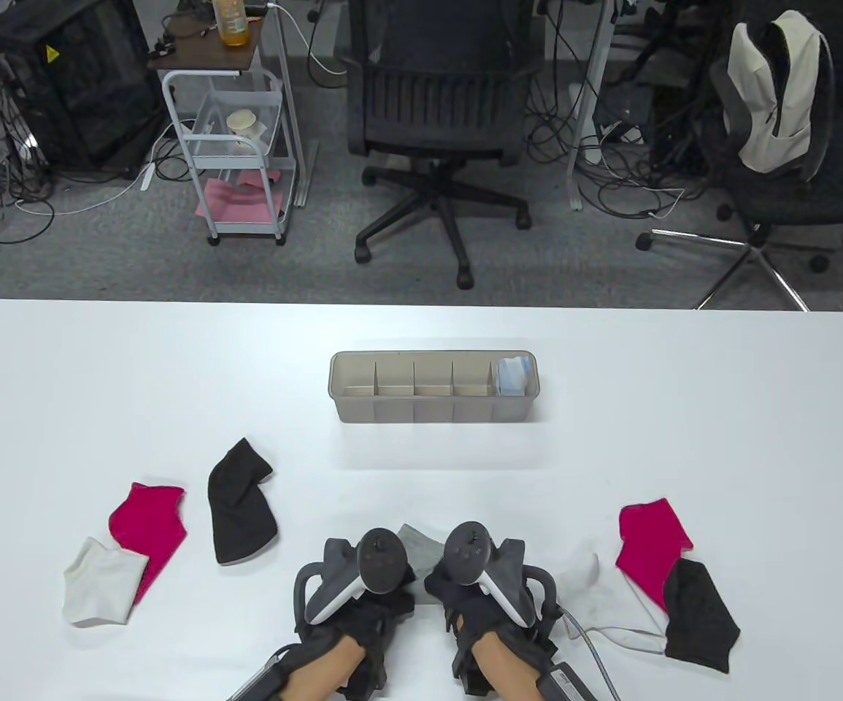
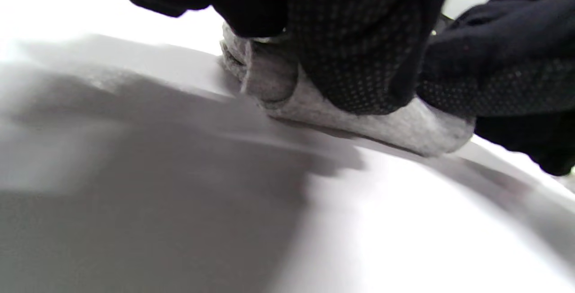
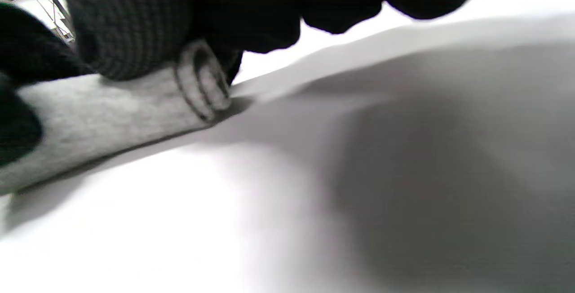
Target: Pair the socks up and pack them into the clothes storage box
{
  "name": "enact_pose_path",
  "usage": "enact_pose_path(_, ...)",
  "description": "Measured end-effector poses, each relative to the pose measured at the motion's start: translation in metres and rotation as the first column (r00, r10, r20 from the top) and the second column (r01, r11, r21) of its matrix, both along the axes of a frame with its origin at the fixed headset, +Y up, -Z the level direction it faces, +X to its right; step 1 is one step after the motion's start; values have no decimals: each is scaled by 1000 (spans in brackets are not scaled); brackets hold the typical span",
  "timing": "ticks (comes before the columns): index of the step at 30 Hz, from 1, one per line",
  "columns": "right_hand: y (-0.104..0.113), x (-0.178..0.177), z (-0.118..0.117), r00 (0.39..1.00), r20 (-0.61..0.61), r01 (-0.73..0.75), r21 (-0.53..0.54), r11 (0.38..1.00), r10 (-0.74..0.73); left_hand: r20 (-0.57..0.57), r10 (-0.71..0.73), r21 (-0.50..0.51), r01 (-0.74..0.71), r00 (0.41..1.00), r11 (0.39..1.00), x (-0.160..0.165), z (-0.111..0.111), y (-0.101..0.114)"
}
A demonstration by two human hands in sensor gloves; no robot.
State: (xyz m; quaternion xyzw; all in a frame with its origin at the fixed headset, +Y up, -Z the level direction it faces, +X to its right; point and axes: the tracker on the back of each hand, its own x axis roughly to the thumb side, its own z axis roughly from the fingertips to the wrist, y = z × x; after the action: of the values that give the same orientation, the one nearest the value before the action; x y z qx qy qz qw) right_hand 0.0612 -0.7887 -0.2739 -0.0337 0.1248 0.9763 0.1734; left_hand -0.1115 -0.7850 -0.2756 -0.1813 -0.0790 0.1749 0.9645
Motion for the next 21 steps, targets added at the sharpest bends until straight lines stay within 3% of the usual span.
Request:
enact_pose_path(4,6,-1,3,999,-41,-31,48,998,33,-5,16,-23,-17,1000,1000,-3,-4,-1)
enact_pose_path(6,16,-5,7,991,-97,-74,171,983,92,-4,24,-22,-24,1000,999,-5,-6,-1)
enact_pose_path(9,22,-10,15,970,-157,-144,256,956,188,-2,43,-34,-43,999,998,-8,-8,-2)
enact_pose_path(16,14,-16,15,952,-215,-180,173,968,216,-96,126,-207,-144,987,968,-16,-14,-8)
enact_pose_path(21,6,-9,5,985,-138,-91,74,993,101,-142,29,-76,-40,989,996,-11,-15,-6)
